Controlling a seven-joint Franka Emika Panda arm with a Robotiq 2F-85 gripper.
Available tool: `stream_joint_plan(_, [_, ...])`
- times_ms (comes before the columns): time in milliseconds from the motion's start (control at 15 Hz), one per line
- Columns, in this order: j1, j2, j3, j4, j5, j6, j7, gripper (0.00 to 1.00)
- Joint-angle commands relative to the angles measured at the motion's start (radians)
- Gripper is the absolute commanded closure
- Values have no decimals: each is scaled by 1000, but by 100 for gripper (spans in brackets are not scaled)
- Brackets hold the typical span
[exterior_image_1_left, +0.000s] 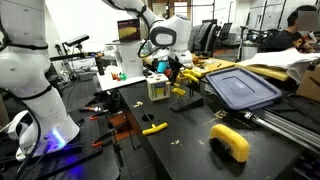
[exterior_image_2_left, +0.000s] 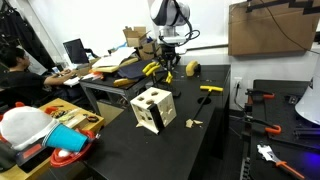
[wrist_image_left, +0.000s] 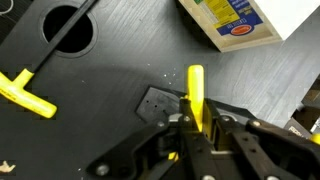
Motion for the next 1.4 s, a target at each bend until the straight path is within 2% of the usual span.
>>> stream_joint_plan(0, [-33,42,5,52,50,-70,0,96])
stream_joint_plan(267, [-24,34,7,40,67,-94,32,96])
stream_joint_plan(800, [-3,-9,-10,-21,33,-70,80,96])
stream_joint_plan(1333, [1,-35,-46,-56,-50,-42,141,96])
